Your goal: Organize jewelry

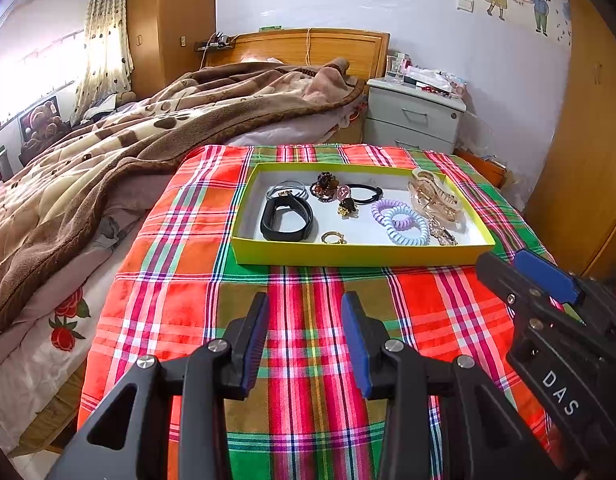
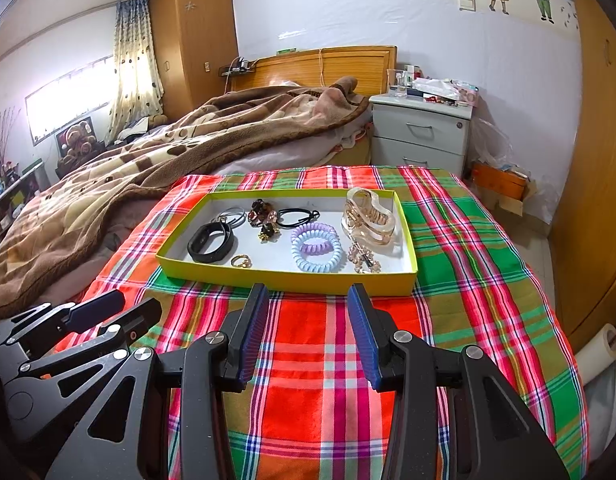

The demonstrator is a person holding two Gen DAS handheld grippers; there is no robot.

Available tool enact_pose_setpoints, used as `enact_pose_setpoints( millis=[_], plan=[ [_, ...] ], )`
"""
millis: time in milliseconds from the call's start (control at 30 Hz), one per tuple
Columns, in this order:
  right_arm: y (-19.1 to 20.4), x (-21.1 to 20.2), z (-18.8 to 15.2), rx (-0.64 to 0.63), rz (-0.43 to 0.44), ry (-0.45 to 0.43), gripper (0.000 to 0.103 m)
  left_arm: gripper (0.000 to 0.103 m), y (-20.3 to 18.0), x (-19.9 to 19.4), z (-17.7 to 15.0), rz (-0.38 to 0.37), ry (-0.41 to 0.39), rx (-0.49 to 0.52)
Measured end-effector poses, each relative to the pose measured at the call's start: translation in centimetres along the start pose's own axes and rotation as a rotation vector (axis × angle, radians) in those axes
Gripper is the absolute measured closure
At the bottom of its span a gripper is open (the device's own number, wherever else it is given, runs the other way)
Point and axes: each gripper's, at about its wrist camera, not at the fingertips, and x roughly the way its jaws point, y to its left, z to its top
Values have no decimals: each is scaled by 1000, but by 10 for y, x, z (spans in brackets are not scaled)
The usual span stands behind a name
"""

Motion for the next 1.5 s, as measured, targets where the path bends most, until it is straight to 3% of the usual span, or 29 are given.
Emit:
enact_pose_setpoints(
  millis=[1500],
  plan=[
    [-5, 2, -2, 14, -1, 4, 61, 64, -5, 0, 1, 8, 4, 9]
  ],
)
